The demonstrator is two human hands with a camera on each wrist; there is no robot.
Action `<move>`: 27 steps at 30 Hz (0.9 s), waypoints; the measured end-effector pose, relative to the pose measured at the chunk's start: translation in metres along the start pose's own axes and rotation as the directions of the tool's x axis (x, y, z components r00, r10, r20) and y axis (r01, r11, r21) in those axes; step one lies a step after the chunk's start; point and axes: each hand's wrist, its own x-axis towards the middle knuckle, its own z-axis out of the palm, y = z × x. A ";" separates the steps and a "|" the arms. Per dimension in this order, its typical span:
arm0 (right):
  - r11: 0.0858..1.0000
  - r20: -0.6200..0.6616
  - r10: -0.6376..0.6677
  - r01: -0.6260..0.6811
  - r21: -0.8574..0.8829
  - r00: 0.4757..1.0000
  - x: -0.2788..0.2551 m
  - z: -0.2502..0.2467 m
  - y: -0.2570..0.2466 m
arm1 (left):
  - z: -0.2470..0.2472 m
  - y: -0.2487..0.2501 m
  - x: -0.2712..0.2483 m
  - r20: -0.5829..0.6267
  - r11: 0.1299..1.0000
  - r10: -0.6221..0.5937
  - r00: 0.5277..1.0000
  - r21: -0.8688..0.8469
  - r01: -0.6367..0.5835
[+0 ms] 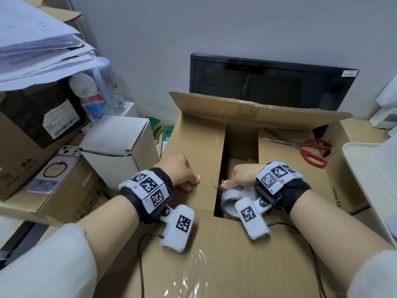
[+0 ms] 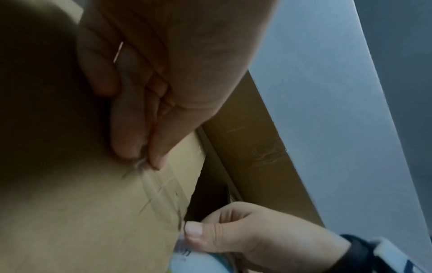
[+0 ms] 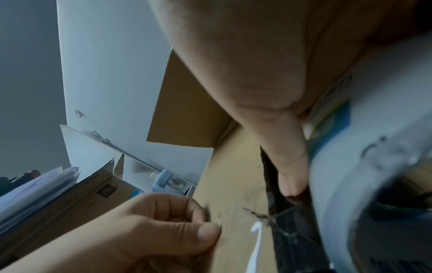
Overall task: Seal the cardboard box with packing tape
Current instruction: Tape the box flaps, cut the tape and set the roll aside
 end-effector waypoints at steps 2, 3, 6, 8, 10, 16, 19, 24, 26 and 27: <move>1.000 0.003 -0.003 0.003 0.004 1.000 0.001 0.001 -0.001 | -0.005 0.002 -0.002 -0.114 0.953 -0.009 0.993 0.300 0.043; 1.000 0.004 -0.002 0.002 0.003 1.000 0.003 0.001 -0.001 | -0.008 0.002 -0.003 -0.153 0.915 -0.008 0.988 0.398 0.069; 1.000 0.014 -0.022 0.021 0.019 1.000 0.007 0.004 -0.003 | -0.013 -0.001 -0.004 -0.143 0.893 -0.031 0.989 0.441 0.092; 0.996 0.017 -0.062 0.060 0.063 0.998 0.009 0.008 -0.003 | -0.014 -0.005 -0.004 -0.142 0.908 -0.030 0.989 0.409 0.086; 0.985 0.023 -0.114 0.110 0.130 0.993 0.011 0.012 -0.001 | -0.017 -0.010 -0.004 -0.170 0.930 -0.014 0.985 0.360 0.075; 0.966 0.007 -0.180 0.176 0.191 0.984 0.014 0.017 0.003 | -0.019 -0.018 -0.006 -0.167 0.954 0.063 0.984 0.300 -0.010; 0.964 0.022 -0.187 0.179 0.198 0.982 0.014 0.017 0.003 | -0.010 -0.016 -0.007 -0.105 0.955 0.042 0.994 0.295 -0.009; 0.935 -0.057 -0.250 0.256 0.245 0.967 0.007 0.014 0.006 | -0.010 -0.020 -0.006 -0.039 0.981 0.047 0.998 0.192 -0.038; 0.912 -0.100 -0.287 0.304 0.276 0.953 0.001 0.009 0.006 | -0.016 -0.023 -0.009 -0.015 0.988 0.075 0.997 0.138 -0.073; 0.910 -0.114 -0.296 0.316 0.269 0.948 -0.002 0.006 0.005 | -0.018 -0.023 -0.010 -0.002 0.988 0.083 0.997 0.133 -0.082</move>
